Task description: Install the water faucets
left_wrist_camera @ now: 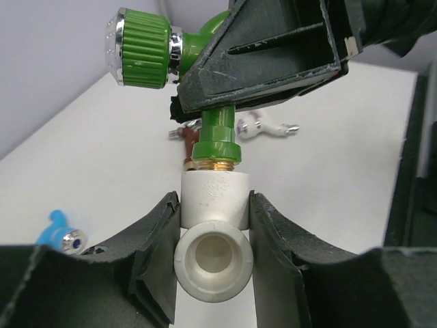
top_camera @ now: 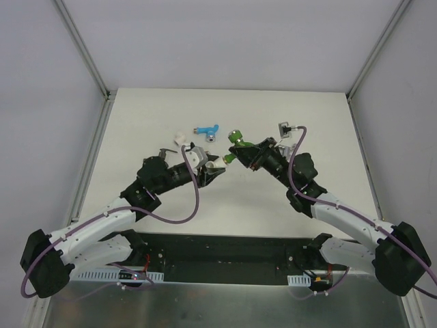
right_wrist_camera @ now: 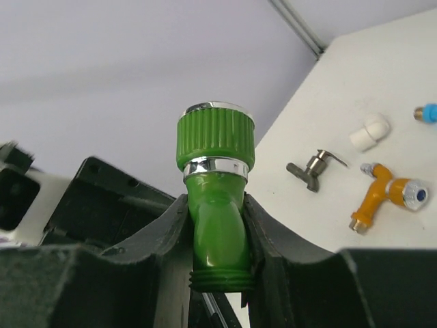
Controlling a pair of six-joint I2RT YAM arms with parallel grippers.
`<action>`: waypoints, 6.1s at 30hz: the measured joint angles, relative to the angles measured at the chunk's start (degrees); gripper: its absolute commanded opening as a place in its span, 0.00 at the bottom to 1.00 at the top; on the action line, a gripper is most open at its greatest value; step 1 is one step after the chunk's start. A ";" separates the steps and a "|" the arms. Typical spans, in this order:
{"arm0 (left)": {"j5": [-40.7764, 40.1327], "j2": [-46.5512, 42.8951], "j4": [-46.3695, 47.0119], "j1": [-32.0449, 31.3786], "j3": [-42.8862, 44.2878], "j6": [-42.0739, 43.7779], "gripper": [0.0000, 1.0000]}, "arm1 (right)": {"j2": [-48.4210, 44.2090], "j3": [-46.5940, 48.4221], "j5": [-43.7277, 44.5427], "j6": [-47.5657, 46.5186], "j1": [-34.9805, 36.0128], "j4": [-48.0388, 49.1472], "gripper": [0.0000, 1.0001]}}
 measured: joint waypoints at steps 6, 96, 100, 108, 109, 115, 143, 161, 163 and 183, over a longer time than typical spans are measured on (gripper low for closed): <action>-15.96 0.22 -3.21 -7.50 -1.05 11.37 0.00 | -0.55 -0.94 9.40 5.18 2.29 -7.10 0.39; 25.66 -2.36 -26.93 7.23 8.76 -2.58 0.00 | -10.29 -4.70 -34.69 -53.94 -12.39 -11.19 0.89; 25.99 -1.46 -26.93 7.23 8.94 -2.60 0.00 | -10.23 -4.70 -38.21 -53.68 -12.09 -10.16 0.89; 28.33 1.55 -27.06 7.17 9.86 -2.67 0.00 | -8.24 -3.74 -41.99 -53.46 -11.74 -7.85 0.86; 28.70 1.77 -27.10 7.17 10.01 -2.69 0.00 | -7.74 -3.17 -42.42 -53.37 -11.72 -7.72 0.84; 29.07 2.67 -27.39 7.17 10.91 -2.56 0.00 | -4.74 -0.72 -44.92 -51.17 -11.10 -6.38 0.54; -44.37 24.76 19.43 -19.74 -5.01 47.43 0.00 | -0.76 -0.81 -9.57 4.46 -12.02 -28.52 0.16; -43.23 9.38 9.44 -11.39 -7.32 29.49 0.00 | -12.31 0.81 -7.48 -24.55 -10.80 -35.32 0.76; -38.95 7.93 3.54 -9.18 -6.27 25.90 0.00 | -14.01 2.51 -9.09 -33.51 -10.80 -39.26 0.76; -15.76 2.91 -17.03 -6.58 -0.50 14.38 0.00 | -8.22 7.39 -19.89 -67.14 -5.81 -56.35 0.31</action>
